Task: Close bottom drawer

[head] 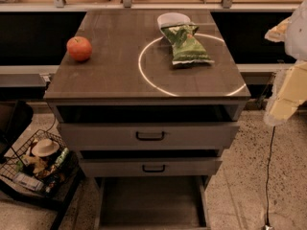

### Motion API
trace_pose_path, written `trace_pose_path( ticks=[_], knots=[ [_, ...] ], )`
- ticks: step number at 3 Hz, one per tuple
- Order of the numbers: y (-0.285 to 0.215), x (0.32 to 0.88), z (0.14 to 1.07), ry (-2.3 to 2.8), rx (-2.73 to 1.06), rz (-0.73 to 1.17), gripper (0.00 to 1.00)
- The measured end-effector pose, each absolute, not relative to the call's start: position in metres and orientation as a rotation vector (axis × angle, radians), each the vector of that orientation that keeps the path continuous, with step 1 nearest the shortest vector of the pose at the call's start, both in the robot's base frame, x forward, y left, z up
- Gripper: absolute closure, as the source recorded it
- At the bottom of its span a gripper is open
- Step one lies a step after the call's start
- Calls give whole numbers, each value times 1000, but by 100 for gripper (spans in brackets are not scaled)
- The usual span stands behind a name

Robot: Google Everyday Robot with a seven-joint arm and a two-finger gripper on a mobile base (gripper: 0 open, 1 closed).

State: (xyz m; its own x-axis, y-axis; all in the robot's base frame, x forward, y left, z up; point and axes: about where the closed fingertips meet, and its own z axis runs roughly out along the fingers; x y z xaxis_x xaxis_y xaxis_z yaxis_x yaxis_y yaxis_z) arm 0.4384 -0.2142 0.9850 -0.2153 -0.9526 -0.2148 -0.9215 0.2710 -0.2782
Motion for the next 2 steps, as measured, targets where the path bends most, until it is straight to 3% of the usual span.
trace_pose_path(
  ticks=[2],
  knots=[
    [-218,435,975,2177,-1703,-101,0]
  ],
)
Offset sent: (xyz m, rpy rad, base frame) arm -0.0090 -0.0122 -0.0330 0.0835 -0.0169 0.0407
